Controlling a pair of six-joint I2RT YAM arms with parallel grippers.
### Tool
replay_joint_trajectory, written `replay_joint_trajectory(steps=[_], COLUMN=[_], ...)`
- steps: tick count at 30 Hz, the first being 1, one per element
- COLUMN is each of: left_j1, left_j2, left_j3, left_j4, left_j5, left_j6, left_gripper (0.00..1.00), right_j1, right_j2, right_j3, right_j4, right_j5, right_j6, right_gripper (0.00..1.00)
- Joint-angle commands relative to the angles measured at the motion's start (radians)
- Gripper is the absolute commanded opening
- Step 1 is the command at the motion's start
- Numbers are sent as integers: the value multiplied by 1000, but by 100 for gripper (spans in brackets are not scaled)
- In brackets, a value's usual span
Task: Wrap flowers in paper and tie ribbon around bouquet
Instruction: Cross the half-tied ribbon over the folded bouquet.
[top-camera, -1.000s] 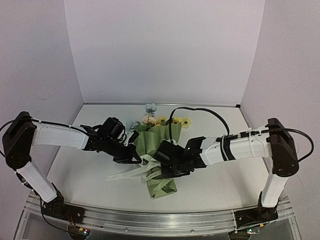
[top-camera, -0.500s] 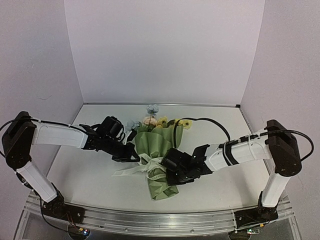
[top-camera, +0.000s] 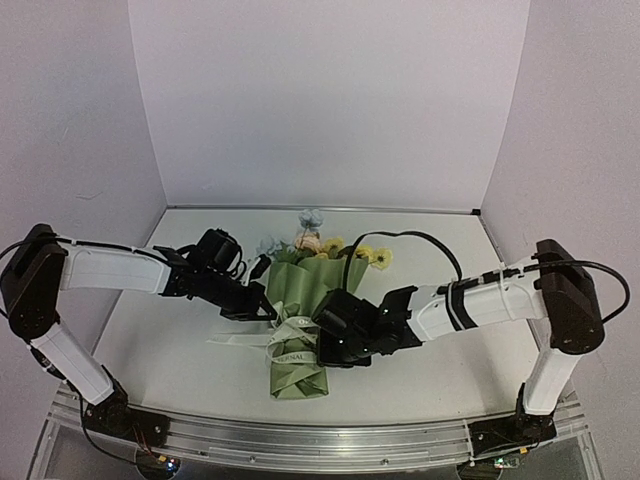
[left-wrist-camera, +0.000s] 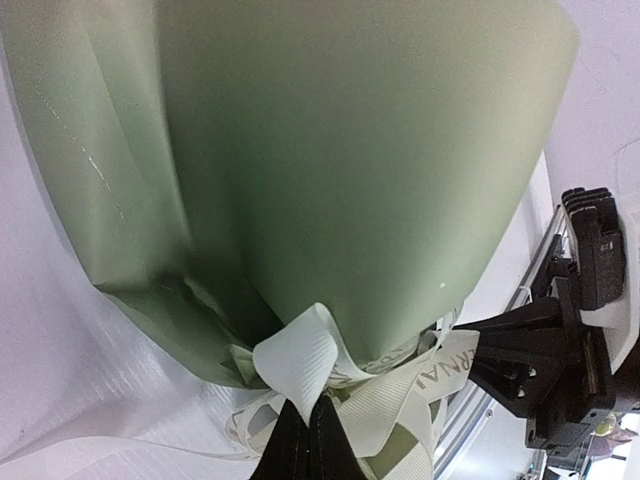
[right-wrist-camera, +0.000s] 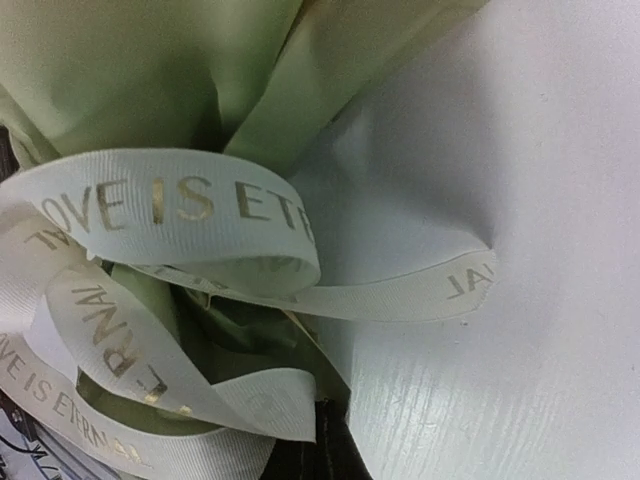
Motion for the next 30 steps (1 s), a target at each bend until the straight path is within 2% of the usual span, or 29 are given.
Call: replay_joint_trajectory(steps=[1,10,20,30], left_j1=[3,3,7,17], left_j2=[-74,-126,-155,-145], left_j3=[-22,-86,-114,-110], left_j4=[-12,11,2,-3], left_j5=[10,6,-23,-26], left_j6=[9,-16,-19,-12], left_gripper=[0,0,0,0], right_j1=[2,4,28,50], right_j2=[-77,-49,-37,-25], right_j3=[48,113,110,93], right_j4=[-127,-292,-298,-353], right_j5=[96,128,97,111], right_j6=[-2,-73,-161,-182], right_gripper=[0,0,0,0])
